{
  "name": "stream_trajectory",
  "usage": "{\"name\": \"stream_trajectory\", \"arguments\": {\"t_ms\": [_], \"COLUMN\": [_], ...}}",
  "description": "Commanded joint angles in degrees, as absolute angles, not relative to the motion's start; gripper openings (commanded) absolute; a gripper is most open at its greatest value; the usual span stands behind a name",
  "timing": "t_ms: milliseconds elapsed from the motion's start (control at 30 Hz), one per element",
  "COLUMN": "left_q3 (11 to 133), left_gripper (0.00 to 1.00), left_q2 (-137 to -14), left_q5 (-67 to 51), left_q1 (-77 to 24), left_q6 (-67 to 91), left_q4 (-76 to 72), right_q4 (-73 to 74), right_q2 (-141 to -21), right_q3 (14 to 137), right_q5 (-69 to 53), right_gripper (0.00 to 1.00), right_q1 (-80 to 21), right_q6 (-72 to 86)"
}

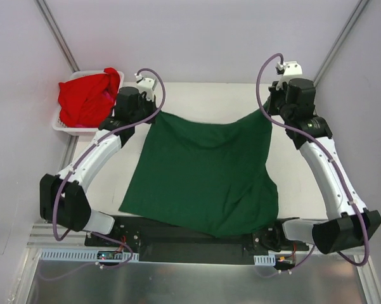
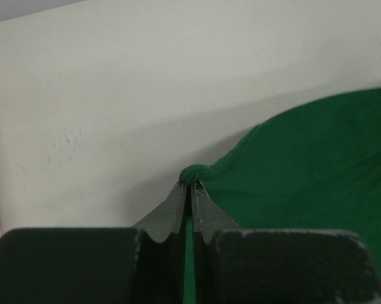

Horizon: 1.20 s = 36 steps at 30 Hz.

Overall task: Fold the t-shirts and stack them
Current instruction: Flatten the tshirt out

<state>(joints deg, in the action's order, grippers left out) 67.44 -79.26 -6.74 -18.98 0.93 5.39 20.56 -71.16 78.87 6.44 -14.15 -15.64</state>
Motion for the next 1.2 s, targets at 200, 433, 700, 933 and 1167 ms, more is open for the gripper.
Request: {"name": "stream_trajectory", "arguments": {"t_ms": [200, 433, 700, 933, 1167], "left_q3": [71.54, 71.72, 77.42, 86.12, 93.07], "left_gripper": [0.00, 0.00, 0.00, 0.00, 0.00], "left_q2": [-93.68, -97.82, -103.61, -111.17, -118.55], "left_q5": [-3.34, -1.93, -4.13, -5.71, -6.33], "left_q1": [-12.83, -10.02, -7.30, -6.94, -6.07], "left_q6": [2.03, 2.28, 3.16, 2.20, 1.85], "left_q4": [-9.67, -12.74, -13.10, -12.04, -10.55], "right_q4": [10.29, 9.41, 8.88, 7.03, 6.50], "right_q2": [-82.60, -89.28, -95.62, -102.21, -110.56], "right_q3": [79.10, 81.65, 87.44, 92.62, 100.36], "right_q5": [12.47, 15.90, 20.39, 20.12, 19.34], "right_gripper": [0.01, 0.01, 0.01, 0.01, 0.01], "right_q1": [-11.08, -9.76, -7.03, -5.36, -4.92], "right_q6": [-13.97, -14.33, -14.77, -15.64, -17.93]}}
